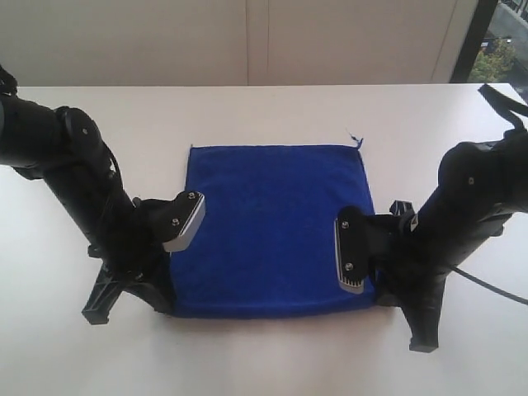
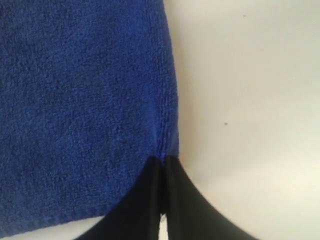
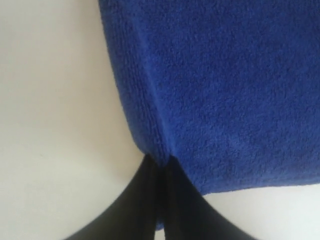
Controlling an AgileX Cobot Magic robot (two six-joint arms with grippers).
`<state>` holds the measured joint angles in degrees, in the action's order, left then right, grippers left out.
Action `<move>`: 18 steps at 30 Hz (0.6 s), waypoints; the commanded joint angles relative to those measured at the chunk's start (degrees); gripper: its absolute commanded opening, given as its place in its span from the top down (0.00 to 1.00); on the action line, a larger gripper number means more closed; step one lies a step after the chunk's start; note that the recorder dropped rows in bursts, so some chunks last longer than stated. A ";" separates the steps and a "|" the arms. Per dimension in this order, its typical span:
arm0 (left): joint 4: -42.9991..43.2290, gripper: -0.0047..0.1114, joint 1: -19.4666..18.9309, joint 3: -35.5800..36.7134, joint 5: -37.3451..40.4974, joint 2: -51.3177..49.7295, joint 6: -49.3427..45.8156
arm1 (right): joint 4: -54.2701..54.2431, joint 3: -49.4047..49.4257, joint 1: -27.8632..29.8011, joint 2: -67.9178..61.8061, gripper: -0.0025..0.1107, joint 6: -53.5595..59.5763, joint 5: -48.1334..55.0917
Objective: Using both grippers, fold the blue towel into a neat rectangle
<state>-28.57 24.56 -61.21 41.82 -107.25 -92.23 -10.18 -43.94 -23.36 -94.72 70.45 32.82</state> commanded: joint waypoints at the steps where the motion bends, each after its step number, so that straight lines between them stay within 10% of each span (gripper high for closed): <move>1: 4.72 0.96 0.12 0.56 9.12 3.98 8.25 | -0.13 0.11 0.01 1.04 0.98 -0.29 1.85; 18: 7.00 0.96 0.12 -3.56 12.17 7.82 24.54 | -4.23 -0.13 -0.12 10.55 0.98 -1.81 2.15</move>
<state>-22.74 24.56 -63.41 55.06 -100.62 -74.27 -14.48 -43.94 -23.36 -85.69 69.48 37.43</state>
